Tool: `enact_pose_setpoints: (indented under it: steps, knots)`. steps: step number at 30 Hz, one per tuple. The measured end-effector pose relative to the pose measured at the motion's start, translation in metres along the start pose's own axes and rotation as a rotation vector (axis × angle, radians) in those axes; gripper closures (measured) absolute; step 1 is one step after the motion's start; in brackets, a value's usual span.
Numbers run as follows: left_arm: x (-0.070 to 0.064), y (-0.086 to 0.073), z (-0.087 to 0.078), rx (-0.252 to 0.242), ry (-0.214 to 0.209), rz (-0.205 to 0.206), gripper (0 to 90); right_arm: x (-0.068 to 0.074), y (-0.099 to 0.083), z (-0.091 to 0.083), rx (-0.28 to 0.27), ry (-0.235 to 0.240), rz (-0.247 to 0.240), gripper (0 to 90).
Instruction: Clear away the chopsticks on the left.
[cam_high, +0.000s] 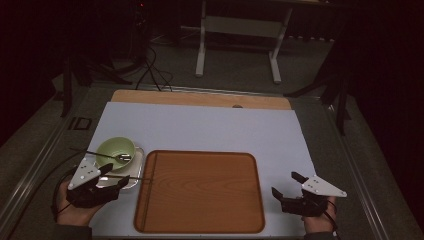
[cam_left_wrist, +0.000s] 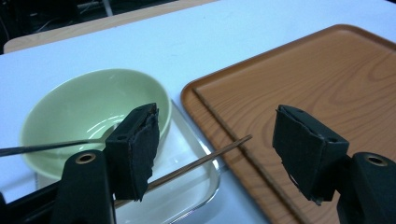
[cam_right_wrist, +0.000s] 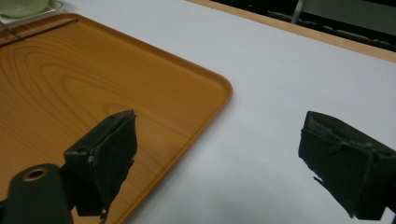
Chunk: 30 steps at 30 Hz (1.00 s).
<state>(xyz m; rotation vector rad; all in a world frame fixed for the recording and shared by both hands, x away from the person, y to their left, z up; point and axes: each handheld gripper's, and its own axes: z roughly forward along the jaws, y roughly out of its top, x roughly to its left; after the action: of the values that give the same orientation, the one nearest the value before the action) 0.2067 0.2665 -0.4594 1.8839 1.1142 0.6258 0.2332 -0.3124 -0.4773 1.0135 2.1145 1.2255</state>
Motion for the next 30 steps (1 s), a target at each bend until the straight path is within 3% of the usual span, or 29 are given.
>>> enact_pose_setpoints:
  steps: [12, 30]
  knots:
    - [0.023, -0.015, -0.005, 0.002, 0.042, 0.02, 30.6, 0.0, 0.0, 0.0, 0.001, 0.001, -0.001, 10.9]
    - [0.042, -0.036, 0.006, 0.036, 0.097, -0.037, 29.6, 0.0, 0.0, 0.001, 0.002, 0.001, -0.001, 10.9]
